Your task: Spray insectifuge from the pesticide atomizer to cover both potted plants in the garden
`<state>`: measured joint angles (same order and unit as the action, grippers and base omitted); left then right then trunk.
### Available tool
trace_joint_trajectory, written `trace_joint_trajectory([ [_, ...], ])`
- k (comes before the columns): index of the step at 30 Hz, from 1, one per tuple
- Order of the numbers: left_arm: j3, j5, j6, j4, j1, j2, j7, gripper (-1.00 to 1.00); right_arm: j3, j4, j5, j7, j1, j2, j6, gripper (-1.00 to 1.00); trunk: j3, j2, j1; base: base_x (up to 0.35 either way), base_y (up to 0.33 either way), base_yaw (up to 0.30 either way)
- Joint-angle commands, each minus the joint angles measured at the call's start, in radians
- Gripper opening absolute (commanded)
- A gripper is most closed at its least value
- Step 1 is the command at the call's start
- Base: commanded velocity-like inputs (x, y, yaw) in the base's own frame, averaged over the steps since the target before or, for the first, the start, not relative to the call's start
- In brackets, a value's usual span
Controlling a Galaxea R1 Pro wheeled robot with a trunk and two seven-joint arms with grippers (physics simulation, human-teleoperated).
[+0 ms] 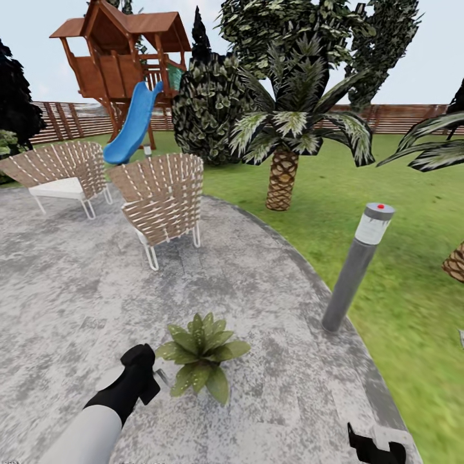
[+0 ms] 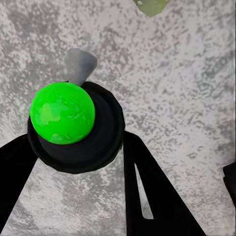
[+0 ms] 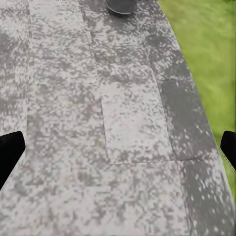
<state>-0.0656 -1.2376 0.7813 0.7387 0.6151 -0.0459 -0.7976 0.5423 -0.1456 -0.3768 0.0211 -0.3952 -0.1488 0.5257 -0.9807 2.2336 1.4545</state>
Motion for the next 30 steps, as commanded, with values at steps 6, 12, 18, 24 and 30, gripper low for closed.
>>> trace_joint_trajectory([
  [6,-0.001,0.061,-0.003,0.001,0.004,0.000,-0.009,-1.00,0.007,0.001,-0.011,0.002,-0.001,0.000,0.004,1.00,-0.001,0.000,0.000,-0.119,-0.240,0.255],
  [12,0.000,0.064,-0.004,0.001,0.005,0.001,-0.008,-1.00,0.007,0.002,-0.011,0.002,-0.001,0.000,0.004,1.00,-0.001,0.000,0.000,-0.207,-0.206,0.277],
  [18,0.000,0.063,-0.004,0.001,0.005,0.001,-0.008,-1.00,0.007,0.001,-0.011,0.002,-0.001,0.000,0.004,1.00,-0.001,0.000,0.000,-0.098,-0.246,0.171],
  [24,0.000,0.063,-0.004,0.001,0.005,0.001,-0.008,-1.00,0.007,0.001,-0.011,0.003,-0.001,0.000,0.004,1.00,-0.001,0.000,0.000,0.043,-0.273,0.007],
  [30,0.001,0.062,-0.004,0.001,0.005,0.004,-0.006,-1.00,0.007,0.001,-0.011,0.002,-0.001,0.000,0.004,1.00,-0.001,0.000,0.000,0.136,-0.271,0.000],
])
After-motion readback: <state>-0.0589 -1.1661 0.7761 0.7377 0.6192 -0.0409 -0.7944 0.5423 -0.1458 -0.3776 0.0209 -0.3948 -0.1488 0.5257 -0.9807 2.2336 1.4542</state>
